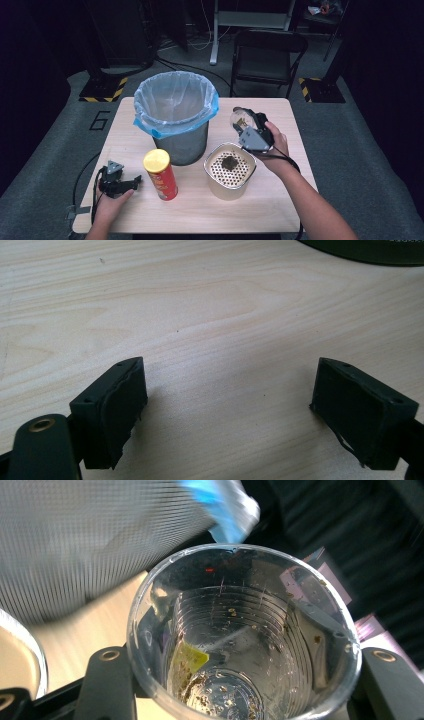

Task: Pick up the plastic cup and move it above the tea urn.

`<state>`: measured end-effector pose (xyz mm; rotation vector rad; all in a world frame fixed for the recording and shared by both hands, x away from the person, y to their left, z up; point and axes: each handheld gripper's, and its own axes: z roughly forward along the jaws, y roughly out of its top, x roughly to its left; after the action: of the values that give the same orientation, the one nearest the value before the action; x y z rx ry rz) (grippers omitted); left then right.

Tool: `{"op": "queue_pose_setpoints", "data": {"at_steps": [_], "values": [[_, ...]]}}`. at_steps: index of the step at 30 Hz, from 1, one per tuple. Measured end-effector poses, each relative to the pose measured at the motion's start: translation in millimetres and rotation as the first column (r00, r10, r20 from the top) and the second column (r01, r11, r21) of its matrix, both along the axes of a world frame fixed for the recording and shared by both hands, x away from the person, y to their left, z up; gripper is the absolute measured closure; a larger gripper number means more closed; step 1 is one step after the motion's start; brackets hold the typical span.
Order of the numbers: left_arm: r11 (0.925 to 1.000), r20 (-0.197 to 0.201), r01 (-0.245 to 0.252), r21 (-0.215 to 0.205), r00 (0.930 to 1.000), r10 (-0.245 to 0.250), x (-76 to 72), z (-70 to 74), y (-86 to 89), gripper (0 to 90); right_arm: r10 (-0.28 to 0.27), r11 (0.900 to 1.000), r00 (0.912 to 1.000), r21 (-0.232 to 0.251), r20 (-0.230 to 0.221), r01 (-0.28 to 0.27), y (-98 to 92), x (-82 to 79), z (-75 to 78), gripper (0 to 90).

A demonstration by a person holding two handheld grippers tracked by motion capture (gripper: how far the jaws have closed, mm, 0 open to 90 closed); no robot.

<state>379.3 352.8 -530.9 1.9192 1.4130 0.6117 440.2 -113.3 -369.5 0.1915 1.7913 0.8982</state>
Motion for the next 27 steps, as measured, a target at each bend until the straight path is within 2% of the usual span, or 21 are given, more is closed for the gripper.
{"op": "queue_pose_setpoints", "data": {"at_steps": [2, 3, 4, 5, 6, 7, 9, 11, 13, 16, 17, 19, 22, 24, 26, 27], "values": [[1.0, 0.001, -0.001, 0.0, 1.0, 0.001, 0.0, -0.1, -0.1, 13.9, -0.003, 0.992, 0.9933, 0.125, -0.116, 0.017, -3.9, 11.1, 4.5, 37.6], [1.0, 0.001, -0.001, 0.0, 1.0, 0.001, 0.0, -0.1, 0.0, 14.0, 0.0, 0.982, 0.9843, 0.184, -0.176, 0.033, -5.5, 16.4, 5.9, 37.6], [1.0, -0.005, 0.001, 0.002, 1.0, -0.001, -0.1, 0.4, 0.1, 13.9, 0.001, 0.969, 0.9719, 0.241, -0.235, 0.057, -6.7, 21.4, 6.4, 37.5], [1.0, -0.005, 0.002, 0.002, 1.0, -0.002, -0.1, 0.4, 0.2, 13.9, 0.014, 0.951, 0.955, 0.3, -0.296, 0.079, -8.5, 27.4, 6.9, 37.5], [1.0, 0.001, -0.001, -0.001, 1.0, 0.001, 0.0, -0.1, -0.1, 13.9, 0.024, 0.939, 0.944, 0.332, -0.329, 0.092, -9.3, 31.0, 6.9, 37.5], [1.0, 0.0, 0.0, 0.0, 1.0, 0.0, 0.0, 0.0, 0.0, 13.9, 0.022, 0.926, 0.9298, 0.358, -0.367, 0.12, -10.4, 35.1, 6.9, 37.5], [1.0, 0.001, -0.001, 0.0, 1.0, 0.001, 0.0, -0.1, -0.1, 13.9, 0.031, 0.894, 0.8976, 0.414, -0.44, 0.172, -13.5, 43.1, 6.7, 37.5], [1.0, 0.0, 0.0, 0.0, 1.0, 0.0, 0.0, 0.0, 0.0, 13.9, 0.032, 0.862, 0.8744, 0.457, -0.484, 0.221, -16.1, 49.1, 7.3, 37.4], [1.0, 0.001, -0.001, 0.0, 1.0, 0.001, 0.0, -0.1, -0.1, 14.0, 0.045, 0.838, 0.8542, 0.485, -0.518, 0.249, -18.3, 52.6, 8.7, 37.3], [1.0, -0.006, 0.002, 0.003, 1.0, -0.002, -0.1, 0.5, 0.2, 13.9, 0.07, 0.819, 0.8283, 0.506, -0.556, 0.27, -21.0, 55.2, 11.6, 37.2], [1.0, -0.003, 0.0, 0.001, 1.0, 0.0, -0.1, 0.2, 0.0, 13.9, 0.076, 0.811, 0.8237, 0.516, -0.562, 0.277, -21.7, 54.8, 13.7, 37.2], [1.0, 0.001, -0.001, 0.0, 1.0, 0.001, 0.0, -0.1, -0.1, 13.9, 0.088, 0.807, 0.8253, 0.526, -0.558, 0.27, -22.6, 54.5, 18.5, 37.2], [1.0, 0.0, 0.0, 0.0, 1.0, 0.0, 0.0, 0.0, 0.0, 13.9, 0.073, 0.815, 0.8436, 0.52, -0.532, 0.257, -22.4, 54.4, 32.7, 37.1], [1.0, -0.003, 0.001, 0.002, 1.0, -0.001, -0.1, 0.2, 0.1, 13.9, 0.062, 0.819, 0.8495, 0.513, -0.524, 0.256, -22.4, 54.7, 39.0, 37.1], [1.0, 0.0, 0.0, 0.0, 1.0, 0.0, 0.0, 0.0, 0.0, 13.9, 0.065, 0.818, 0.8505, 0.516, -0.522, 0.254, -22.5, 54.9, 44.2, 37.1], [1.0, -0.003, 0.0, 0.001, 1.0, 0.0, -0.1, 0.2, 0.0, 13.9, 0.063, 0.821, 0.8549, 0.514, -0.515, 0.249, -22.7, 54.8, 46.7, 37.1]]}}
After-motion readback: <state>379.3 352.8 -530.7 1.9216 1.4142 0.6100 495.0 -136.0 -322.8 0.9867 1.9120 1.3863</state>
